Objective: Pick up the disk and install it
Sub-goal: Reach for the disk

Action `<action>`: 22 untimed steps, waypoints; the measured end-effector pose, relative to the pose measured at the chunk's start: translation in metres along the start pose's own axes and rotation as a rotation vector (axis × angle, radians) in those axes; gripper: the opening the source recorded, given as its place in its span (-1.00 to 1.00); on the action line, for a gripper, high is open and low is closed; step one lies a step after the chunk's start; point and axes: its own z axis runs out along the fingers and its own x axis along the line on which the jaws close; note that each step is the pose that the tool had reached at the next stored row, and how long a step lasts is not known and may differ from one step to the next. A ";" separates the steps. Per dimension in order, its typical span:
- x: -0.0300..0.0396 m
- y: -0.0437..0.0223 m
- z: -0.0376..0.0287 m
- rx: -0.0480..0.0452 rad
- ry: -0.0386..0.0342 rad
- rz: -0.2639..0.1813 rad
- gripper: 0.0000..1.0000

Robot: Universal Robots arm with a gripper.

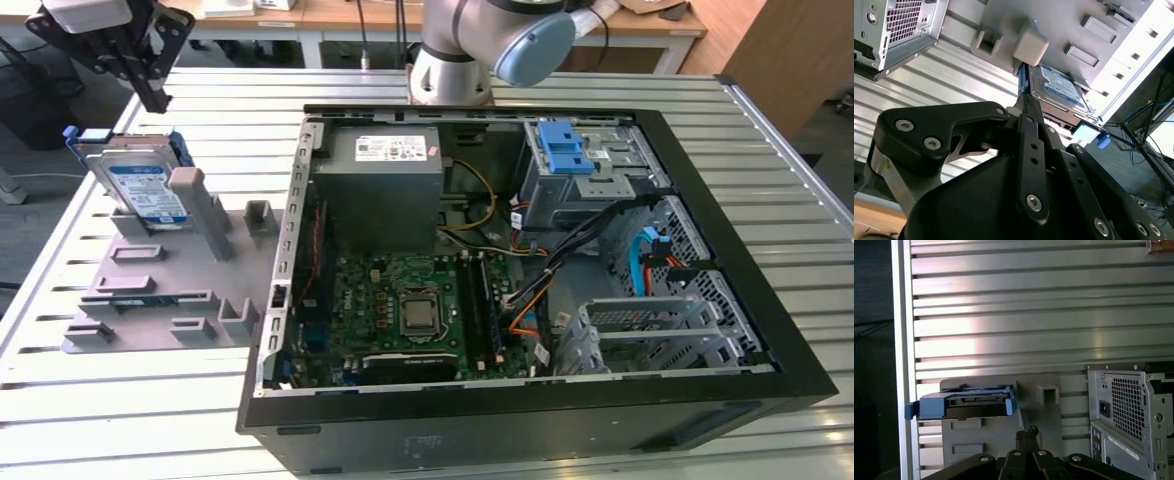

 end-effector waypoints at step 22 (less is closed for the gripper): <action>0.0184 0.0044 0.0020 0.0001 0.0002 0.000 -0.79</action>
